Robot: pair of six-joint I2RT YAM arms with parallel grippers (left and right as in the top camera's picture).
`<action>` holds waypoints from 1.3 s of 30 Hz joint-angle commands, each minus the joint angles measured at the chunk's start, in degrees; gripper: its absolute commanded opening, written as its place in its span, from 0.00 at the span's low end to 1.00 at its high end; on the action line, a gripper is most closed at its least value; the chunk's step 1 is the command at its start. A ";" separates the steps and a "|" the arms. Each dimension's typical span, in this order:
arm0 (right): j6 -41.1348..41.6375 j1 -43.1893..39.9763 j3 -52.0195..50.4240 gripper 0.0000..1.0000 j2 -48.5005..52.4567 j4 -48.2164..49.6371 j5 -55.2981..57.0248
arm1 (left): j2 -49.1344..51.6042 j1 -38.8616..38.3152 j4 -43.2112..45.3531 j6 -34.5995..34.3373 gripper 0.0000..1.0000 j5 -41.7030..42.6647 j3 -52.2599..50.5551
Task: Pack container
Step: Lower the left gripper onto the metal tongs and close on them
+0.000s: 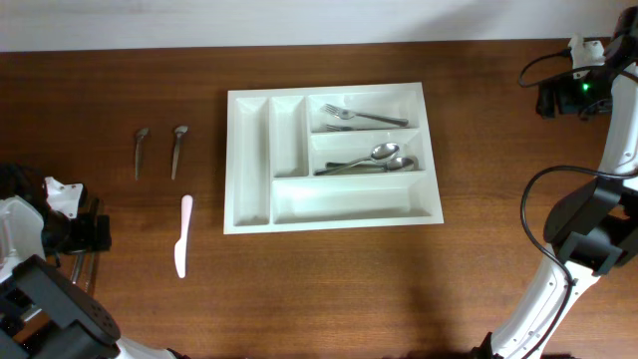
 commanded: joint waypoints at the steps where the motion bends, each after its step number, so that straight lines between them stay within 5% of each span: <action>1: -0.20 0.04 -0.33 0.99 0.44 0.02 -0.74 | 0.26 0.24 0.74 1.33 0.99 1.46 -0.04; 39: -0.20 0.04 -0.33 0.99 0.44 0.02 -0.72 | 7.21 0.76 3.96 1.73 0.99 1.57 -0.07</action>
